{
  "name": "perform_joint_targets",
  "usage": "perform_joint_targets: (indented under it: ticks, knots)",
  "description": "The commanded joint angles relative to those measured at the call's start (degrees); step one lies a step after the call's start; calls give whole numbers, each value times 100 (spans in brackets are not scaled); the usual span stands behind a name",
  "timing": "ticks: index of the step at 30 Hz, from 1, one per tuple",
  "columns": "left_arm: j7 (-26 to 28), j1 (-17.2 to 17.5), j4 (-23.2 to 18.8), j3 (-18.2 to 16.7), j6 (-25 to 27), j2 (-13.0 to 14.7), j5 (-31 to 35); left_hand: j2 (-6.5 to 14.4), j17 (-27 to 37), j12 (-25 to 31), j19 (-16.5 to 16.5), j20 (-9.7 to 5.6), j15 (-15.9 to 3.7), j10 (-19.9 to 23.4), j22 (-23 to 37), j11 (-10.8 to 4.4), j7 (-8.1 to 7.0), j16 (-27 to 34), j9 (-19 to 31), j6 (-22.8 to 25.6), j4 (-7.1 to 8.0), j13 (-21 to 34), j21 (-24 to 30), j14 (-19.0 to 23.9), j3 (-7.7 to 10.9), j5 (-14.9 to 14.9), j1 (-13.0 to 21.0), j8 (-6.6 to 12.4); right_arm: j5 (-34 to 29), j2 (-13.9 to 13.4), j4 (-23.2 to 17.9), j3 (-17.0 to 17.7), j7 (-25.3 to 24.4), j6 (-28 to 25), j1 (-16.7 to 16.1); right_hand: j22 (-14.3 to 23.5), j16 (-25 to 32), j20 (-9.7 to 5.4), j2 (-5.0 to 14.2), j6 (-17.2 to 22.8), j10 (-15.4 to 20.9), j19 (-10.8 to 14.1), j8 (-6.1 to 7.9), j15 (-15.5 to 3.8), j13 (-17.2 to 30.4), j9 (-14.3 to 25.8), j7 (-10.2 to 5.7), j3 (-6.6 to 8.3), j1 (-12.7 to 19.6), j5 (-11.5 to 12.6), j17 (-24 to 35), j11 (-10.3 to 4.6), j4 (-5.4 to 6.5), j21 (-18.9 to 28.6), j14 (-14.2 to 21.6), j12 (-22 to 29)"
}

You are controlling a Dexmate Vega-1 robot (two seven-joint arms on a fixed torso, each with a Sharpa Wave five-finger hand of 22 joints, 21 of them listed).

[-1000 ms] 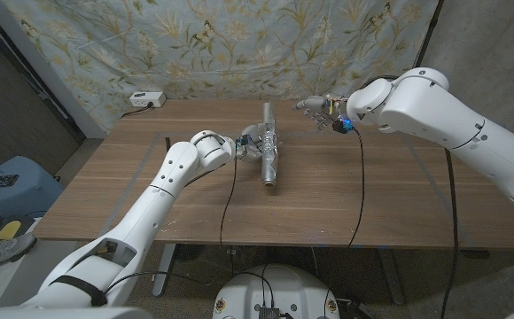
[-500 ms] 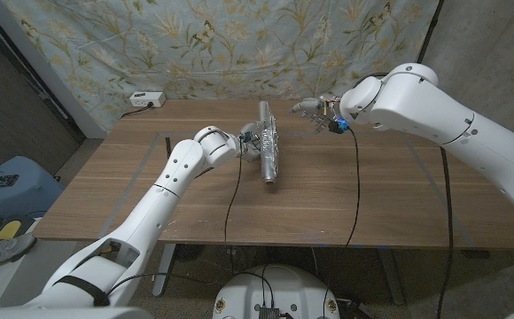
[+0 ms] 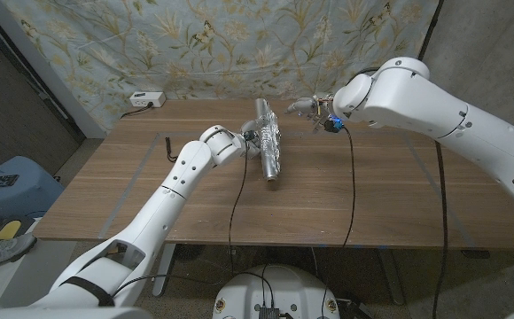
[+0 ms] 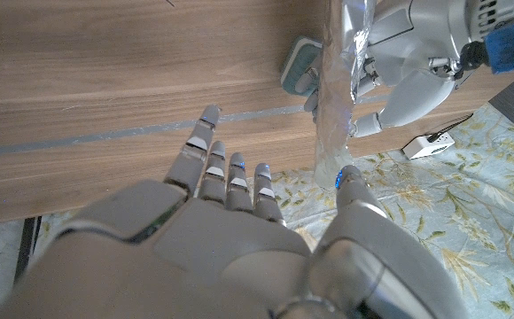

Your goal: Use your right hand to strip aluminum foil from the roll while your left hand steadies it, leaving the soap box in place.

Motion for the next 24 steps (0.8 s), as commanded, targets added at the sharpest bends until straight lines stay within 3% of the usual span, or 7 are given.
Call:
perform_joint_targets:
  ticks: [1,17,21,24]
  knots:
    - [103,-62,-2,58,-253,-157,398,288,33,43,-32,10,-394,69,9,-103,-84,-39,16,182,149,39,41,420,170,50,202,45,426,16,74,-819,-47,-69,782,32,-8,43,-33,-71,14,-19,28,33,20,27,436,-20,177,33,15,40,-92,5,9,25]
    - [160,-29,1,0,-194,-259,445,305,66,77,-62,27,-383,41,10,-105,-73,-74,7,159,142,75,68,419,169,94,227,70,555,-5,180,-950,130,-69,958,35,-5,16,130,-13,14,-66,64,29,34,28,431,14,500,6,37,41,-132,-7,-24,37]
    - [163,2,-42,-9,-177,-258,436,311,68,84,-79,27,-369,35,10,-107,-62,-93,1,154,143,80,71,408,175,109,232,73,648,-55,186,-894,39,-69,950,36,13,-19,218,49,28,-89,74,22,39,29,430,102,774,-29,47,41,-178,-4,-1,45]
    - [168,7,-42,-24,-167,-274,402,313,72,85,-83,26,-376,32,9,-107,-66,-102,-3,153,139,78,75,403,178,117,240,77,814,-99,185,-1099,-36,-69,1181,37,39,-66,276,126,91,-81,92,8,46,31,428,159,920,-39,58,40,-189,3,51,68]
